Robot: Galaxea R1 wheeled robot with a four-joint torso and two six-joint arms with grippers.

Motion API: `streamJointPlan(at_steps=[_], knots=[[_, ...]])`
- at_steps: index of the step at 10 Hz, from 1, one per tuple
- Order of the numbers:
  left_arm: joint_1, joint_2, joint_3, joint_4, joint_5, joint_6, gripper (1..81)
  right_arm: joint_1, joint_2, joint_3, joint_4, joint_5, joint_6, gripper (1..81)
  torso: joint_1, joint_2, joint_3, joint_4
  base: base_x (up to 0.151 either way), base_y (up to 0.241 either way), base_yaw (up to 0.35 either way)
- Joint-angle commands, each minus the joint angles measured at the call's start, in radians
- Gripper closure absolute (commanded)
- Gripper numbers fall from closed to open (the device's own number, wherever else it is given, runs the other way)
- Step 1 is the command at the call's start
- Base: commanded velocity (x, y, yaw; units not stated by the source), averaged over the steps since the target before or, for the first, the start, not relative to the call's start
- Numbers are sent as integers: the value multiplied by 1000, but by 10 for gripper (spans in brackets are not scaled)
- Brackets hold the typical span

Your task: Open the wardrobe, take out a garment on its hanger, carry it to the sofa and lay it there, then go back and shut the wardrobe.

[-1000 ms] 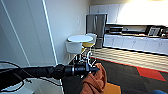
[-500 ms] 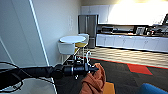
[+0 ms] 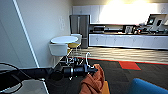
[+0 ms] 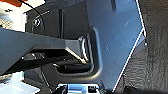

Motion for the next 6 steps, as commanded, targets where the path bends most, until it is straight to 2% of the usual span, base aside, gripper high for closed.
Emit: streamJointPlan(at_steps=[1, 6], knots=[[-172, 5, 25, 20, -91, 2, 811, 21, -8, 3, -7, -48, -2, 10, 0, 0, 0, 0, 0, 0, -227], [-167, -1, 33, 29, -91, 2, 811, 24, -5, 5, -5, -48, -2, 10, 0, 0, 0, 0, 0, 0, -228]])
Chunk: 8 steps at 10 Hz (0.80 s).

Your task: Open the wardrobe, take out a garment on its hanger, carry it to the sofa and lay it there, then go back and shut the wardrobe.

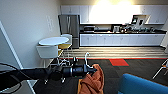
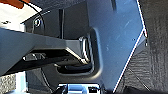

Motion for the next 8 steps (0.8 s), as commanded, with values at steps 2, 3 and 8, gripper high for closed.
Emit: streamJointPlan(at_steps=[2, 3, 8], knots=[[-169, 13, 36, 38, -92, 2, 811, 22, -8, 5, -2, -49, -2, 10, 0, 0, 0, 0, 0, 0, -228], [-169, 14, 37, 41, -92, 2, 811, 23, -8, 8, 1, -49, -2, 10, 0, 0, 0, 0, 0, 0, -229], [-166, -10, 57, 57, -80, 2, 811, 23, -1, 5, 0, -51, 1, 10, 0, 0, 0, 0, 0, 0, -229]])
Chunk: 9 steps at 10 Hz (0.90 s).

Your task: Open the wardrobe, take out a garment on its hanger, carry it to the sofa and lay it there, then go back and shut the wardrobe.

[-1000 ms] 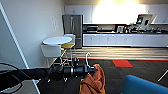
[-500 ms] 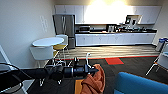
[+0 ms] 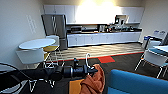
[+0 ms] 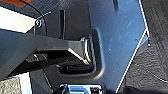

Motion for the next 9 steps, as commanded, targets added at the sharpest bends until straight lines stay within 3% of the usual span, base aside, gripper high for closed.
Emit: streamJointPlan(at_steps=[1, 9], knots=[[-168, -9, 46, 27, -83, 3, 811, 24, -10, 5, -5, -51, 0, 10, 0, 0, 0, 0, 0, 0, -230], [-162, -13, 47, 39, -86, 3, 811, 32, -8, -7, -1, -55, 2, 10, 0, 0, 0, 0, 0, 0, -230]])
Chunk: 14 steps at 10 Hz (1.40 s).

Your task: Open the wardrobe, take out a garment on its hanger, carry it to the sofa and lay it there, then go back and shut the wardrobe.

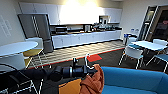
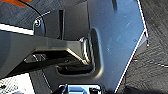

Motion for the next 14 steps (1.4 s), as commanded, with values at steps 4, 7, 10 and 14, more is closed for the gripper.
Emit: streamJointPlan(at_steps=[4, 7, 10, 14], knots=[[-162, -3, 34, 25, -88, 3, 811, 33, -6, -6, -1, -57, 1, 10, 0, 0, 0, 0, 0, 0, -231], [-162, -4, 34, 27, -88, 3, 811, 35, -6, -6, -1, -59, 1, 10, 0, 0, 0, 0, 0, 0, -232], [-162, 5, 35, 36, -87, 3, 811, 33, -3, -6, -2, -55, 1, 10, 0, 0, 0, 0, 0, 0, -232], [-162, 3, 37, 37, -87, 3, 811, 32, -2, -11, -1, -54, 1, 10, 0, 0, 0, 0, 0, 0, -232]])
